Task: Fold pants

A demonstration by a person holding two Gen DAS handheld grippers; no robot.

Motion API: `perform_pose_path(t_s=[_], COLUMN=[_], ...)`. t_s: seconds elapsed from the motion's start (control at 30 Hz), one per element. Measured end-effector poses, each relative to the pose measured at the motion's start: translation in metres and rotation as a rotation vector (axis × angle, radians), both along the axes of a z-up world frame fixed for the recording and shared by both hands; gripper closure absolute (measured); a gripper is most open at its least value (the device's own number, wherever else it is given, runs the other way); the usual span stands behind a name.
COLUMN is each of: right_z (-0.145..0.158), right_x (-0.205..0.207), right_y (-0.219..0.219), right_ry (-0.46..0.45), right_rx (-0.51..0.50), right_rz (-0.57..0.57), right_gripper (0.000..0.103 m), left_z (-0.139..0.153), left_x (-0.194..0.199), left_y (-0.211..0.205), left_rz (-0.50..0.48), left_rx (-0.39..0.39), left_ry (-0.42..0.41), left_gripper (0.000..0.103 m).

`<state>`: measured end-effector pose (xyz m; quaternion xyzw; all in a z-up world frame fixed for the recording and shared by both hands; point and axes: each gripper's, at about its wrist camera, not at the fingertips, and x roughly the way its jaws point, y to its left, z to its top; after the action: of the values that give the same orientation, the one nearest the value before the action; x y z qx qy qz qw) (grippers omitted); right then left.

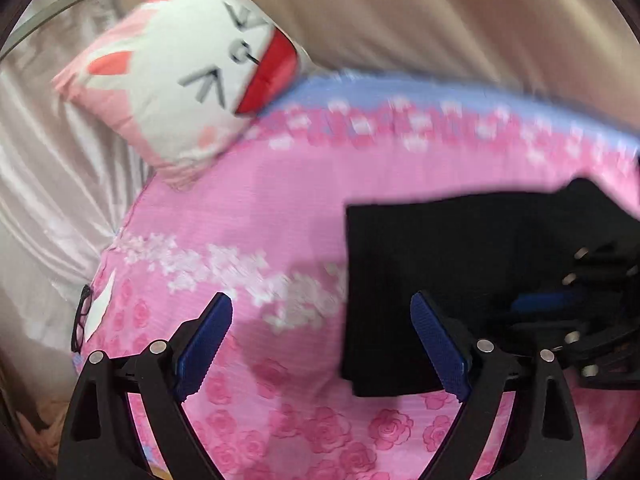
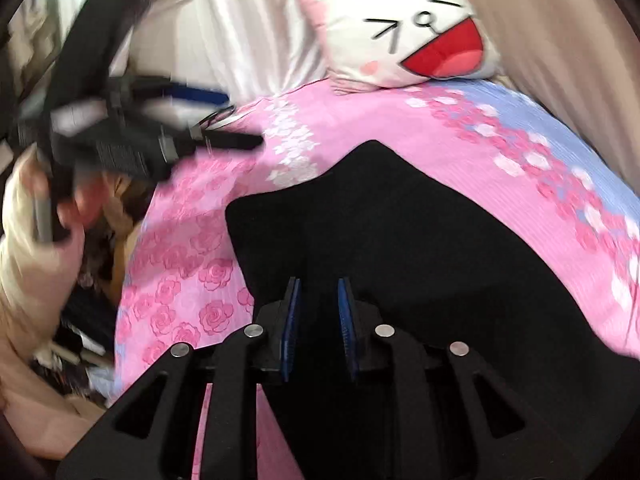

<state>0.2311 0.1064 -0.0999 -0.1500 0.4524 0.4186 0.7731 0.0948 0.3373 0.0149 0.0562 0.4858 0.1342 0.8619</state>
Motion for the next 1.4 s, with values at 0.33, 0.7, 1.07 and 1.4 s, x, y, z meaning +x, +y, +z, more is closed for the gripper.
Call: perform_pose_path(t_s=[0.33, 0.7, 1.07, 1.4], right_z=[-0.010, 0.038, 0.049, 0.093], right_x=[-0.016, -0.077, -0.190, -0.227], right_y=[-0.103, -0.234, -0.520, -0.540], right_ry=[0.117, -0.002, -0.082, -0.222], right_rx=[0.118, 0.156, 0.181, 0.230], right_rz=[-0.243, -0.548, -1.098, -1.139], right_gripper=[0.100, 0.097, 0.103, 0.096], left_z=[-0.056, -0.015, -0.052, 0.022], left_x=[0.003, 0.002, 0.014, 0.040], left_y=[0.014, -0.042, -0.012, -0.092], left_rz=[0.034, -0.026, 0.031, 0.008], left_rx=[0.057, 0.203, 0.326, 0.175], left_ry=[0.048, 0.004, 0.104, -0.095], left_gripper=[0.005, 0.005, 0.005, 0.005])
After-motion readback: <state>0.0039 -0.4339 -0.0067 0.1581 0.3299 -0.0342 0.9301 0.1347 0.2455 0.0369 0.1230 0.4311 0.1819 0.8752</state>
